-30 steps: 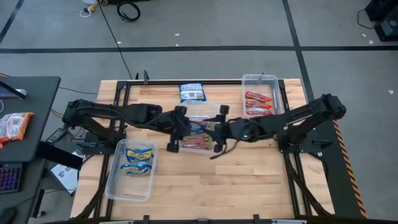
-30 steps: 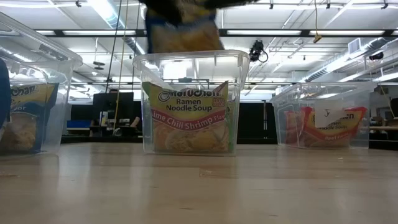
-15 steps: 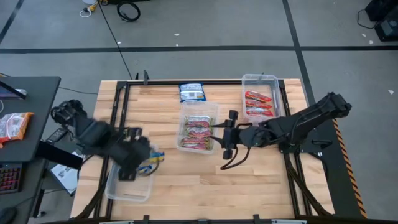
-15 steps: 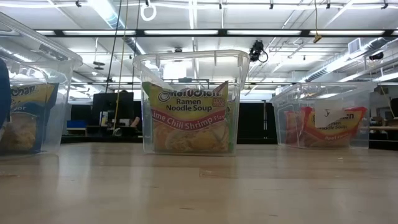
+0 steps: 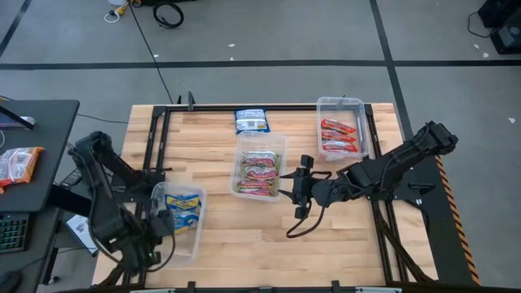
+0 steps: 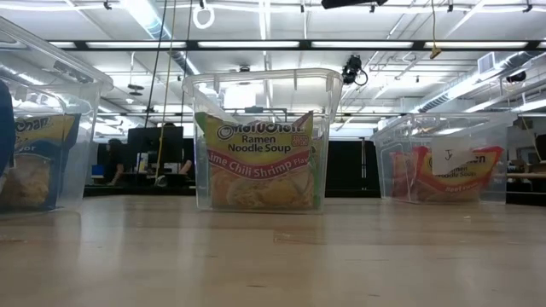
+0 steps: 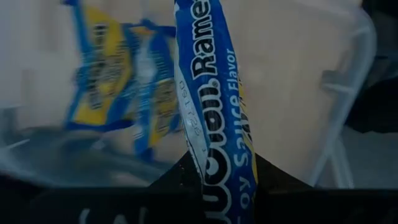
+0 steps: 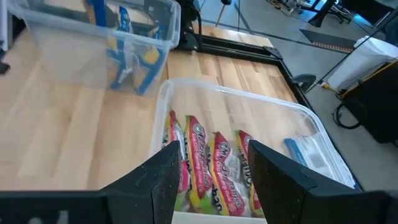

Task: Sort Maruchan noodles
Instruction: Put the blue noodle pack into the bottom transparent container

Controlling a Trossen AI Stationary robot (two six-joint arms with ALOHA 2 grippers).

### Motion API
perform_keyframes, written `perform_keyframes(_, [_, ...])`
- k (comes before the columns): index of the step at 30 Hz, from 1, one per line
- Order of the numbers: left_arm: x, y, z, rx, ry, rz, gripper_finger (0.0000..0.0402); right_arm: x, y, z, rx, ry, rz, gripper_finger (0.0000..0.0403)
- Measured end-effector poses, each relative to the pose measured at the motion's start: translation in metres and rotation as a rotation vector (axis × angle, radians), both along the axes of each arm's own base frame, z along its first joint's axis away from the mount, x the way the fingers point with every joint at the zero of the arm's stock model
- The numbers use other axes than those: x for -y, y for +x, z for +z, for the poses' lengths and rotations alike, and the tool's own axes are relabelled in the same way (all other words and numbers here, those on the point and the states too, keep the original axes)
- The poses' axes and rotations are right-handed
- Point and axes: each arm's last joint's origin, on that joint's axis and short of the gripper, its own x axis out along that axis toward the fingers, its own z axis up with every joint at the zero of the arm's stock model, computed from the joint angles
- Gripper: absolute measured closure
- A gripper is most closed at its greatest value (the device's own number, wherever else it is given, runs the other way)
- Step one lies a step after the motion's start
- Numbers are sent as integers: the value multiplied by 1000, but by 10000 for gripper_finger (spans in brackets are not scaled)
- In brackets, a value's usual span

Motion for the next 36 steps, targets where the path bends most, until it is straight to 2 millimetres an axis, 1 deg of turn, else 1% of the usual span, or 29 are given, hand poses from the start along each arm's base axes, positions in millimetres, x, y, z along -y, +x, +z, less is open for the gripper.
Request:
perform_keyframes(2, [7, 0, -8, 26, -39, -18, 346, -1, 0, 0, 4, 6, -2, 211])
perform_keyframes(5, [15, 8, -17, 99, -93, -58, 346, -2, 0, 1, 11, 10, 0, 211])
perform_keyframes(8, [17, 16, -27, 152, -94, -99, 345, -2, 0, 1, 14, 20, -6, 211])
perform_keyframes(11, [12, 18, -45, 138, -52, -95, 345, -2, 0, 1, 17, 29, -10, 211])
perform_keyframes(14, [6, 19, -70, 119, -6, -97, 345, -2, 0, 0, 15, 29, -11, 211])
perform_keyframes(18, [-1, 27, -103, 162, 8, -142, 345, -2, 0, 0, 4, 23, -3, 211])
perform_keyframes(21, [-12, 35, -116, 178, 16, -117, 344, -1, -1, -2, -13, 16, -3, 211])
perform_keyframes(23, [-21, 38, -119, 165, 56, -83, 344, 0, -2, -4, -33, 10, -10, 211])
perform_keyframes(25, [-32, 39, -126, 170, 195, -73, 344, 3, -2, -5, -48, 14, -23, 211])
perform_keyframes(26, [-35, 40, -128, 160, 235, -82, 344, 4, -2, -6, -52, 21, -33, 211])
perform_keyframes(28, [-41, 40, -124, 183, 299, -92, 344, 7, -2, -7, -64, 32, -54, 211])
perform_keyframes(32, [-45, 37, -125, 138, 345, -92, 343, 10, -2, -9, -76, 45, -72, 211])
perform_keyframes(36, [-46, 36, -125, 125, 347, -79, 343, 10, -1, -9, -80, 67, -48, 211])
